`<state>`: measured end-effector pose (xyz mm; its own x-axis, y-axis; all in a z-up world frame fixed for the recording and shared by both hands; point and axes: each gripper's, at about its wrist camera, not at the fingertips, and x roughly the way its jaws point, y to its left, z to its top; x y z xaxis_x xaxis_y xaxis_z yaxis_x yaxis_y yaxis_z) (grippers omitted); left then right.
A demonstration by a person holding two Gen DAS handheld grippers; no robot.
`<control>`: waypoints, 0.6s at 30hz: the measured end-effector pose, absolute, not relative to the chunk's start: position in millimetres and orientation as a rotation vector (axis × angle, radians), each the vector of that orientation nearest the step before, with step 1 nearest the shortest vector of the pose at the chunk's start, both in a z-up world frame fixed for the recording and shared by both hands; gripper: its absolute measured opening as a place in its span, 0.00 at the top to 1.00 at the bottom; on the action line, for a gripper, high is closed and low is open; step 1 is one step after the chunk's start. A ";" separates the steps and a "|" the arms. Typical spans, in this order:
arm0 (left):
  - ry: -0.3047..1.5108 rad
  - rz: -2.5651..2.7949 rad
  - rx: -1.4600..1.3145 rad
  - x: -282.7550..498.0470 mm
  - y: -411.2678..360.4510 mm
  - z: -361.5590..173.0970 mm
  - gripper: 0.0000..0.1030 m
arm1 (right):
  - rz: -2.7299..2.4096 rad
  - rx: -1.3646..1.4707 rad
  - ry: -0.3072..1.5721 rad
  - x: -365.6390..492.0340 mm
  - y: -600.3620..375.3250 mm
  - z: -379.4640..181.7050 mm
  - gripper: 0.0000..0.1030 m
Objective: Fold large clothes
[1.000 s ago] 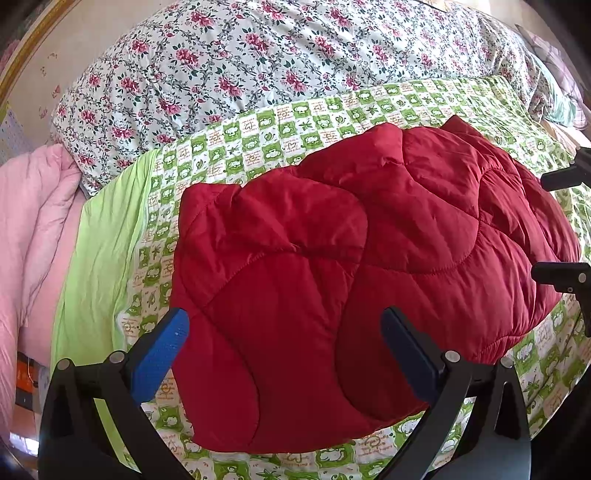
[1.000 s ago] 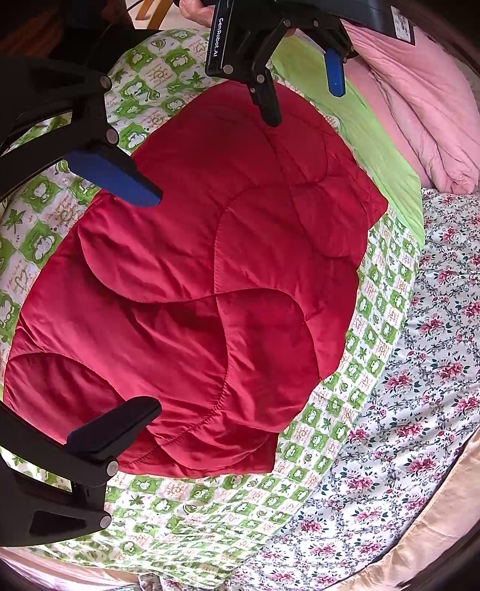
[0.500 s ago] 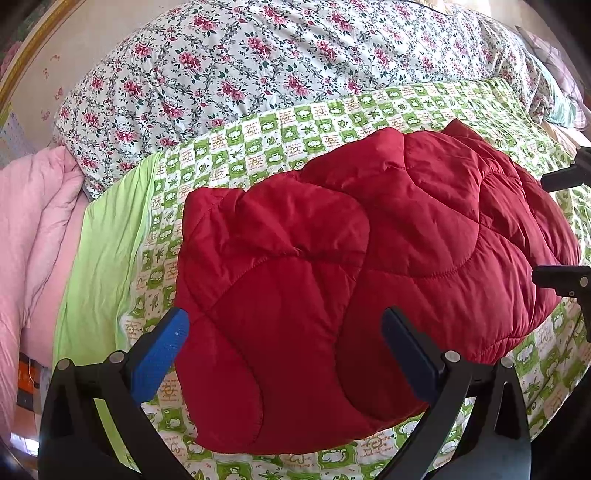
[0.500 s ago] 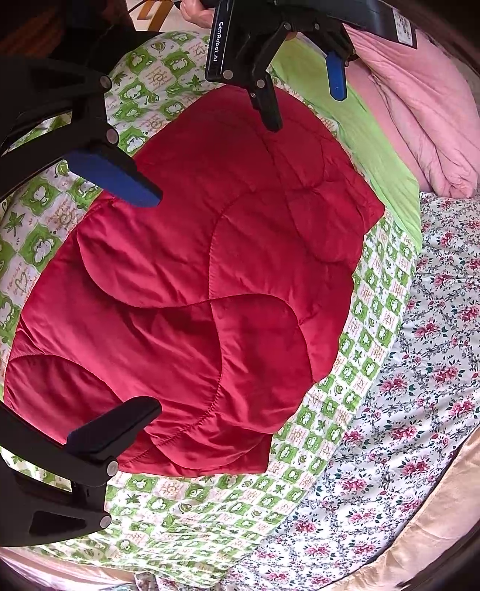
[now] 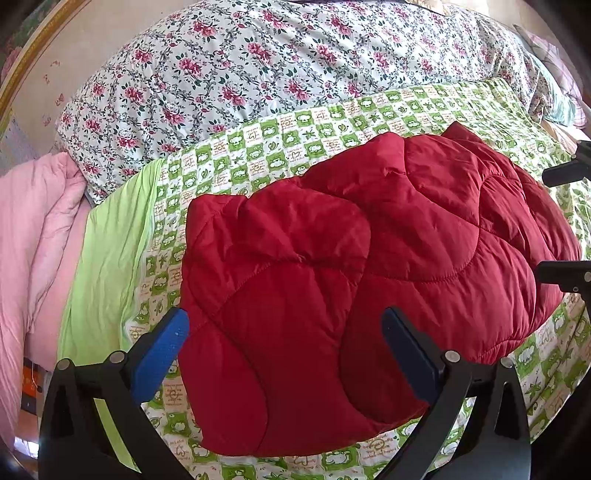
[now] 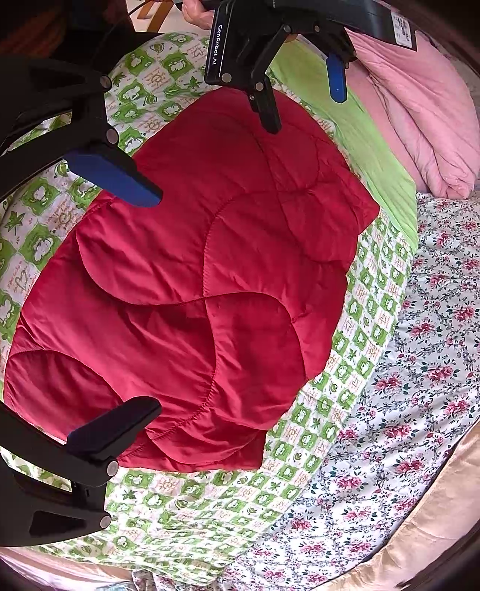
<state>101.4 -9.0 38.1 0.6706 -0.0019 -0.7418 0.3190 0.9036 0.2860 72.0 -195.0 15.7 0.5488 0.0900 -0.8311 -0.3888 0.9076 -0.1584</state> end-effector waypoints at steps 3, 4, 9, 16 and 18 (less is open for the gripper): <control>0.819 -0.184 0.417 101.8 -8.6 39.0 0.00 | 0.291 -0.345 0.949 72.1 -194.7 17.0 0.00; 0.818 -0.184 0.418 101.7 -8.4 39.3 0.00 | 0.292 -0.345 0.948 72.1 -194.5 17.3 0.00; 0.815 -0.183 0.419 101.4 -7.9 39.9 0.00 | 0.292 -0.346 0.949 72.2 -194.3 17.3 0.00; 0.814 -0.183 0.421 101.7 -7.8 40.0 0.00 | 0.292 -0.346 0.948 72.4 -194.5 17.4 0.00; 0.813 -0.184 0.421 101.3 -7.7 40.0 0.00 | 0.291 -0.345 0.948 72.4 -194.3 17.2 0.00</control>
